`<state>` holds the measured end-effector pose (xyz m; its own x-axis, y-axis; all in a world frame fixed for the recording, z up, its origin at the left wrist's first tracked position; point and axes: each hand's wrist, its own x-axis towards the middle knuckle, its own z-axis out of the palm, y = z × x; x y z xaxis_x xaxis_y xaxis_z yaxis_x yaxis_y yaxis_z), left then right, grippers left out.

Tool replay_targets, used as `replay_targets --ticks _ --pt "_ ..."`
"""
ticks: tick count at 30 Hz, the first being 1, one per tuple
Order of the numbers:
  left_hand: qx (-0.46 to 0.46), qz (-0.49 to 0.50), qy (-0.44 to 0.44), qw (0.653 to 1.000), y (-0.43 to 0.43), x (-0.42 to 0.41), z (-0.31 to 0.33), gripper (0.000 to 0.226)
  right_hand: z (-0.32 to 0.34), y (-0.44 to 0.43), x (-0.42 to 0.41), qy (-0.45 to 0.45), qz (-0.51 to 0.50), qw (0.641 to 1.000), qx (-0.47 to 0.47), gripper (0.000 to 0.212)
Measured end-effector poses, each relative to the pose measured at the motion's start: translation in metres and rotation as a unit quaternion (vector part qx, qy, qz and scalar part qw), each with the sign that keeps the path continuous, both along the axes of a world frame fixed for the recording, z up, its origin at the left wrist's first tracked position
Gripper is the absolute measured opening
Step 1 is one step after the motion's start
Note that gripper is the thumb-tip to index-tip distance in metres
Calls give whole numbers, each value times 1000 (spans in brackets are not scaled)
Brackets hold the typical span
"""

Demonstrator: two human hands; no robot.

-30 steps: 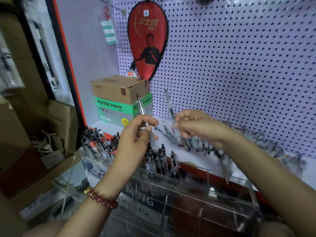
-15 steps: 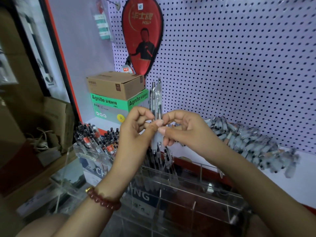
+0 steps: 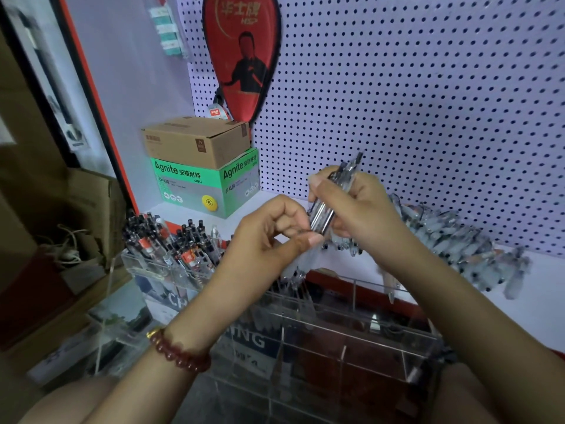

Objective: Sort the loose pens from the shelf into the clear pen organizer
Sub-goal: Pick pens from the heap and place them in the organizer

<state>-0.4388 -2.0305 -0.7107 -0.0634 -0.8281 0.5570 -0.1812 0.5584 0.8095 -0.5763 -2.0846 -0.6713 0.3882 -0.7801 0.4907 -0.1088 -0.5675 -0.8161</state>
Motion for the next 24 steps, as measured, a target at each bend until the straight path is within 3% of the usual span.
replay_targets --ticks 5,11,16,18,24 --pt "-7 151 -165 975 -6 17 -7 22 -1 -20 -17 67 -111 990 -49 43" --pt "-6 196 -302 933 -6 23 -13 27 -15 -26 -17 259 -45 965 4 41" --pt "-14 244 -372 896 -5 22 -15 32 -23 -25 -13 443 58 895 -17 49" --pt "-16 252 -381 889 -5 22 -16 30 -28 -25 -10 460 69 885 -9 44" --pt "-17 267 -390 881 -7 21 -17 23 -33 -22 -6 424 68 900 78 29"
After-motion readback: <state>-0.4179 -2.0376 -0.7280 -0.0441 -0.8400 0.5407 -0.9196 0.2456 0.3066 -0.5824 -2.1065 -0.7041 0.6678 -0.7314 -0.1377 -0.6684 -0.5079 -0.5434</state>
